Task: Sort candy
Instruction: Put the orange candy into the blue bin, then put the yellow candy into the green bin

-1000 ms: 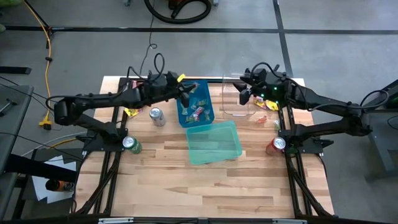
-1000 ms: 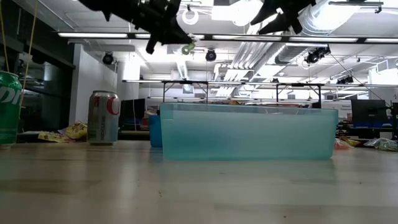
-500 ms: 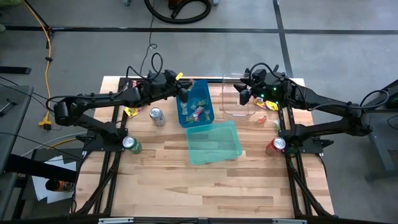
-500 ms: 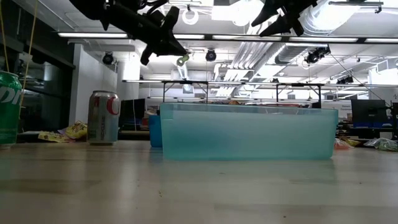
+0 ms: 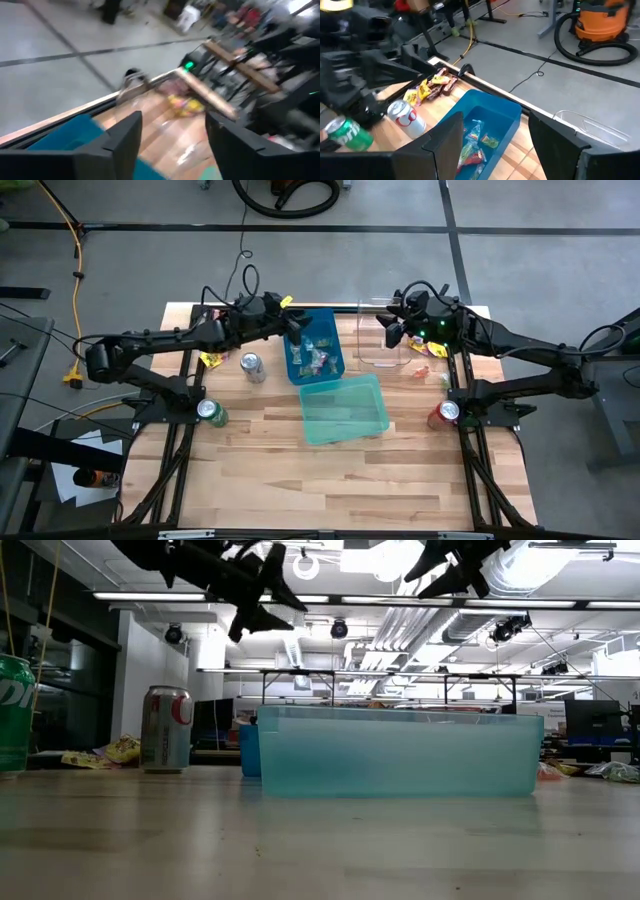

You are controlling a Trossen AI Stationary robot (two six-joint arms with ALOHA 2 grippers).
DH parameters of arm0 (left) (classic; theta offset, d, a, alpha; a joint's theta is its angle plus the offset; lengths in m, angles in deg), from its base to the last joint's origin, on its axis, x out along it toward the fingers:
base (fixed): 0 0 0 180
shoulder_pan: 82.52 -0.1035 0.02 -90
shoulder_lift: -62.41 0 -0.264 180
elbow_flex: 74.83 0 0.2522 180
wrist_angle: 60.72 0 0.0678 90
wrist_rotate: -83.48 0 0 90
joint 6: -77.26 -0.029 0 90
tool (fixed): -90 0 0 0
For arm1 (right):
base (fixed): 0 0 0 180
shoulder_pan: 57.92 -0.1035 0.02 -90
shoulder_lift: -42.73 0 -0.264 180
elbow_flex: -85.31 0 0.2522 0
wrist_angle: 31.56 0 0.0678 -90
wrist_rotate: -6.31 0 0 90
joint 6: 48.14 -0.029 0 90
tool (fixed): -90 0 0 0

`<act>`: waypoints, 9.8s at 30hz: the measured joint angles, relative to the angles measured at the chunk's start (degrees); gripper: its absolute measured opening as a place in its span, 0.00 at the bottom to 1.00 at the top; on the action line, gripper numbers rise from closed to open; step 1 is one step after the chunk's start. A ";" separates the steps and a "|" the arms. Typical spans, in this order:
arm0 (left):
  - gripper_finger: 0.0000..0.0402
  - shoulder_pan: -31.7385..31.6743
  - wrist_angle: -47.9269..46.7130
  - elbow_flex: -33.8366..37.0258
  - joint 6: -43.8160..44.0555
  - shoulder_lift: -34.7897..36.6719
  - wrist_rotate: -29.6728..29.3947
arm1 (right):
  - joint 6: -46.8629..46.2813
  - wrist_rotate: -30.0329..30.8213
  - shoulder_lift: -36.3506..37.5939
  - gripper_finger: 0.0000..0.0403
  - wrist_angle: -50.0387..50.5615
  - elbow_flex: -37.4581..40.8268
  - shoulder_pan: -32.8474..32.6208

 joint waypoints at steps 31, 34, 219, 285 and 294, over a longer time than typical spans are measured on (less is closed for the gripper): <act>0.59 -4.00 -4.17 -0.04 1.47 14.71 8.07 | -58.11 -4.58 4.07 0.55 35.95 16.69 19.99; 0.59 -3.99 -4.07 -0.04 1.48 14.88 10.16 | -64.02 -7.74 4.06 0.55 25.73 24.22 21.07; 0.59 -4.96 -1.06 -0.04 7.54 14.86 12.74 | -28.04 -12.51 -18.93 0.56 19.79 7.48 40.17; 0.59 -4.93 -1.03 -0.04 6.02 14.86 13.77 | 7.81 -24.48 3.40 0.00 -16.91 6.73 4.72; 0.59 -4.93 -1.02 -0.04 6.00 14.86 13.76 | 0.02 -35.10 2.80 0.00 -16.96 6.73 3.48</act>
